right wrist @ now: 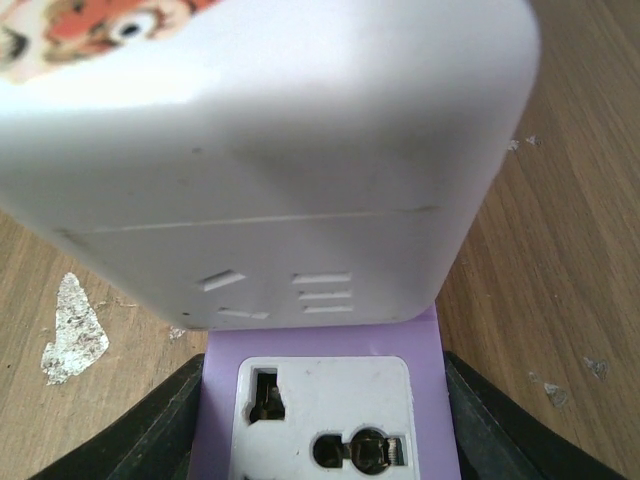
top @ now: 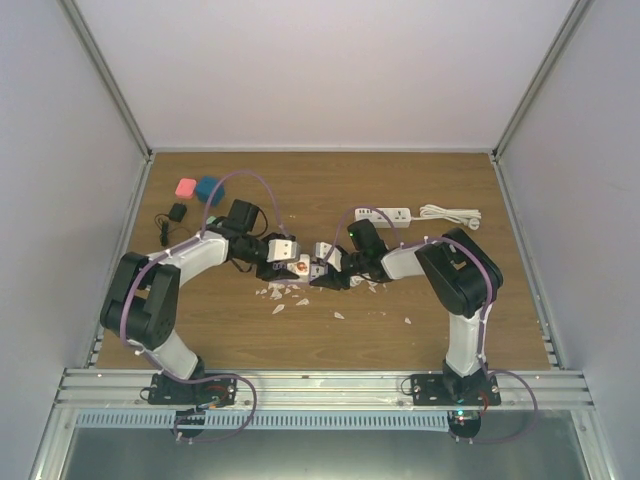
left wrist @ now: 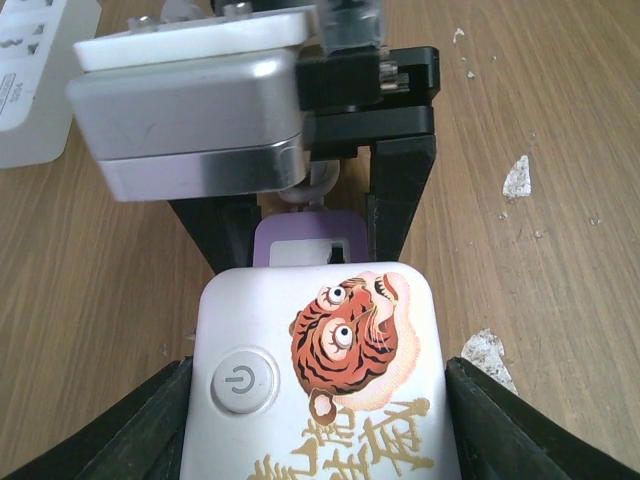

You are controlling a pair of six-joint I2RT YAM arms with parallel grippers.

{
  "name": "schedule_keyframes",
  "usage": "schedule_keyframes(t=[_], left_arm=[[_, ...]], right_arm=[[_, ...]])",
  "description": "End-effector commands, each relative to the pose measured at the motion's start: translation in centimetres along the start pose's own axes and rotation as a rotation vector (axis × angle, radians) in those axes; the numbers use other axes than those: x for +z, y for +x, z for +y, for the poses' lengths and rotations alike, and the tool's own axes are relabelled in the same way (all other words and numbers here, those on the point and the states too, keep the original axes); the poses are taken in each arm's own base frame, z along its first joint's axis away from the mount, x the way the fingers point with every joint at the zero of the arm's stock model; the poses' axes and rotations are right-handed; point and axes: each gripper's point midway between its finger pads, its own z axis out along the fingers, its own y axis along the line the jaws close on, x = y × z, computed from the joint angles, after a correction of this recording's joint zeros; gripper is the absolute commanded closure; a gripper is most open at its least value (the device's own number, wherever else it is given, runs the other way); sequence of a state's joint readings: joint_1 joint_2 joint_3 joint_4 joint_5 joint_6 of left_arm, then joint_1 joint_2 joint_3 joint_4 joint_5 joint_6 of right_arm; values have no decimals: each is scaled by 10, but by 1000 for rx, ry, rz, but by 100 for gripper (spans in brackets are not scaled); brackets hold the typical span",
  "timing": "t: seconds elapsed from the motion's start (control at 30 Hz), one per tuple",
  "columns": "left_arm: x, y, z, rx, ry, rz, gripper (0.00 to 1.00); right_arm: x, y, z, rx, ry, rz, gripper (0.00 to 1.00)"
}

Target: Pull the plug off the socket

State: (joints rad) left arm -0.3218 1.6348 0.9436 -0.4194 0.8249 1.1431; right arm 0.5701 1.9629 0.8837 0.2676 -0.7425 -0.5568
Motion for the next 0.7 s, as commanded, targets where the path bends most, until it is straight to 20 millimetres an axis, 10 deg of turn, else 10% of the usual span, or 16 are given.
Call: schedule_keyframes(t=[0.0,0.33,0.67], left_arm=[[-6,-29,-26,106,45,-80,69],[-22,-29,9,-90,18,-155,69],[-21,-25,-13,24,18,-106,69]], right_arm=[[3,49,-8,121,59,151,88],[4,52,-9,127,56,161,88],[5,53,-9,127,58,166,89]])
